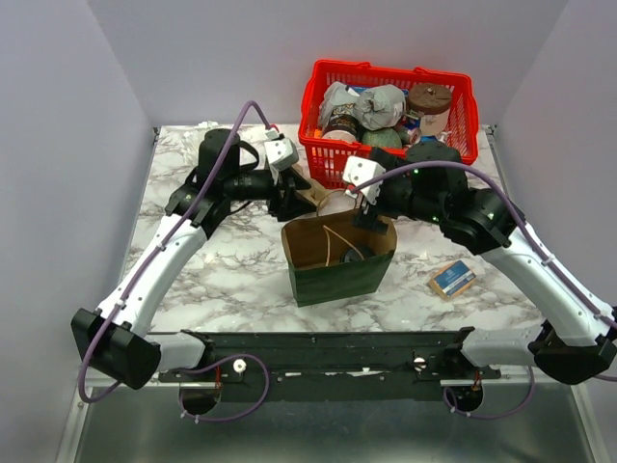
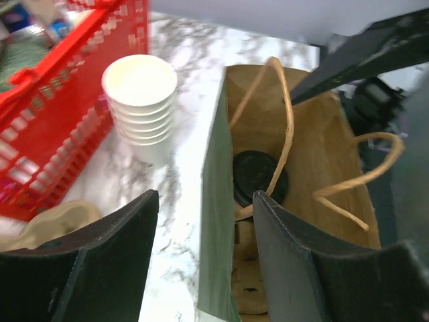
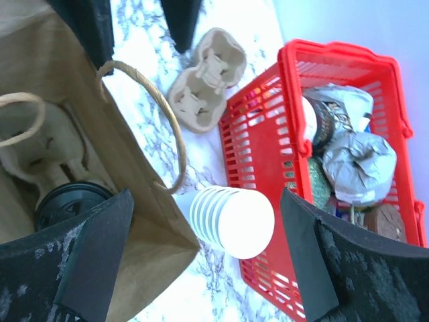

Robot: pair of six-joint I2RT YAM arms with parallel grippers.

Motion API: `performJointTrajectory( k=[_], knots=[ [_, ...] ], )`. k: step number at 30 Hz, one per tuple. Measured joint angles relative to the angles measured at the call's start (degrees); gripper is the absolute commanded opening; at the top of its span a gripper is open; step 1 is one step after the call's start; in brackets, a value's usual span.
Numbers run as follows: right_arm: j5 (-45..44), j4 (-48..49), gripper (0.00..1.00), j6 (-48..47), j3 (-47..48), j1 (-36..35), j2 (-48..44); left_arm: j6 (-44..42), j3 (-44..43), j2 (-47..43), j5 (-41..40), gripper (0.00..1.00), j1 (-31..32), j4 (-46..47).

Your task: Pack the takeout coffee

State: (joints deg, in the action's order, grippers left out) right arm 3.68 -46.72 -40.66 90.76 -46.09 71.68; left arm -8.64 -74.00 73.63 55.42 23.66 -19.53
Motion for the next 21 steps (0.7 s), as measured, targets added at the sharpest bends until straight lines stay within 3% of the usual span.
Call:
performJointTrajectory(
  k=[6, 15, 21],
  knots=[
    [-3.8, 1.7, 1.0, 2.9, -0.6, 0.5, -3.0, 0.0, -2.3, -1.8, -12.1, 0.7, -0.4, -4.9],
    [-5.8, 1.9, 1.0, 7.7, -0.9, 7.1, -5.6, -4.1, -2.7, -6.2, -9.0, 0.7, 0.8, -11.1],
    [-5.5, 0.2, 1.0, 9.2, -2.8, 8.8, -5.9, -6.8, -0.3, -4.3, -9.8, 0.58, 3.8, -11.9]
  ],
)
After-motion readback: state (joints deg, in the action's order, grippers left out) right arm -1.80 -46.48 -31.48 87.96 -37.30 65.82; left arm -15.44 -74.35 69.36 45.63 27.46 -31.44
